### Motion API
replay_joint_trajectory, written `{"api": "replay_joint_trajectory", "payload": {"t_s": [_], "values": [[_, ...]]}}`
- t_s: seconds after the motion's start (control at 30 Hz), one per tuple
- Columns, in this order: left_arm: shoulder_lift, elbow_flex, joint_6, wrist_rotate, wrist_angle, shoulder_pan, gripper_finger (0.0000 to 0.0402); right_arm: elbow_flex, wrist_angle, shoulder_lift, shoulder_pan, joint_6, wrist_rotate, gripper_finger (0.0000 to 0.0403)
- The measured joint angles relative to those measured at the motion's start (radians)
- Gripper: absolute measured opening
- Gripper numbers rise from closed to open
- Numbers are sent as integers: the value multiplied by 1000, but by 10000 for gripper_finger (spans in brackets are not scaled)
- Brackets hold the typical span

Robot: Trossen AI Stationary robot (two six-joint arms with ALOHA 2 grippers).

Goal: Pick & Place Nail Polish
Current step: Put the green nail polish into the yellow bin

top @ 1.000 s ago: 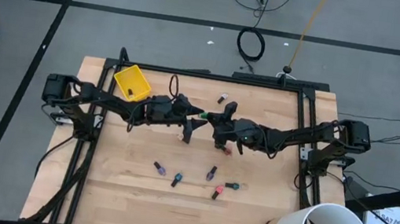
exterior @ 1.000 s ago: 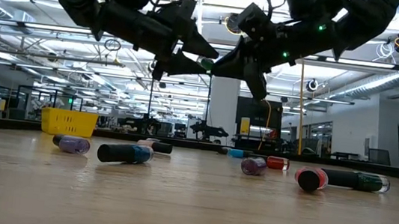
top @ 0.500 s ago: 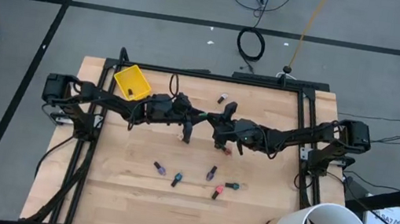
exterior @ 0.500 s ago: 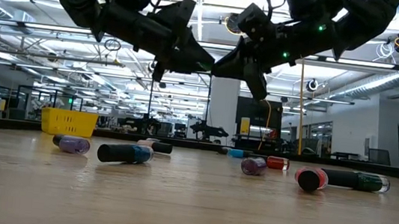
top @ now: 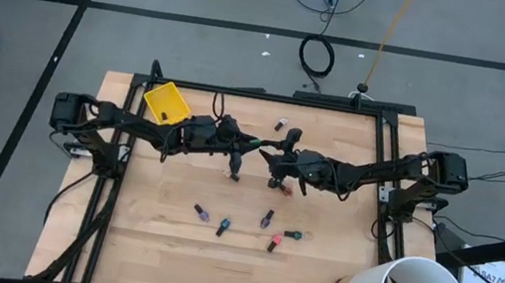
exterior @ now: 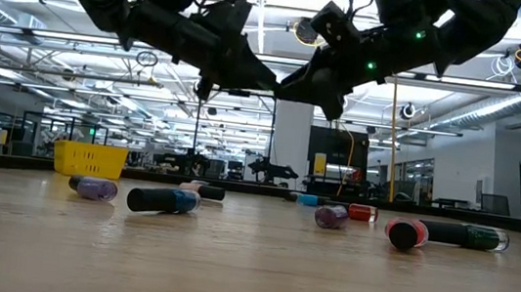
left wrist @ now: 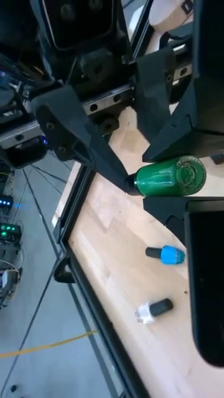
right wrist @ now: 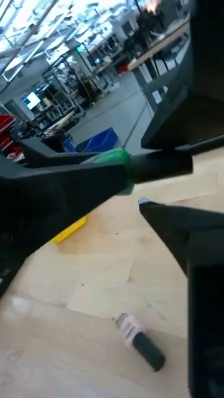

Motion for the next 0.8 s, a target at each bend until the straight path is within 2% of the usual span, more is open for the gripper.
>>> {"api": "replay_joint_trajectory", "payload": {"t_s": [0.13,0.27,0.4,0.63,0.73,0.8], "values": [[-64,-1,50,-64,-86,6,50,0,-15,0,-1,36,24,205],[-152,0,94,-211,-253,6,50,-3,-59,-20,0,55,79,237],[-232,0,115,-394,-436,-8,50,-12,-75,-56,-17,119,72,248],[-311,0,99,-760,-744,-46,50,-64,-56,-118,-84,241,-119,239],[-325,0,12,-900,-921,-50,50,-85,-63,-146,-119,285,-180,235],[-325,0,-82,-946,-1045,-46,50,-97,-56,-162,-137,301,-188,233]]}}
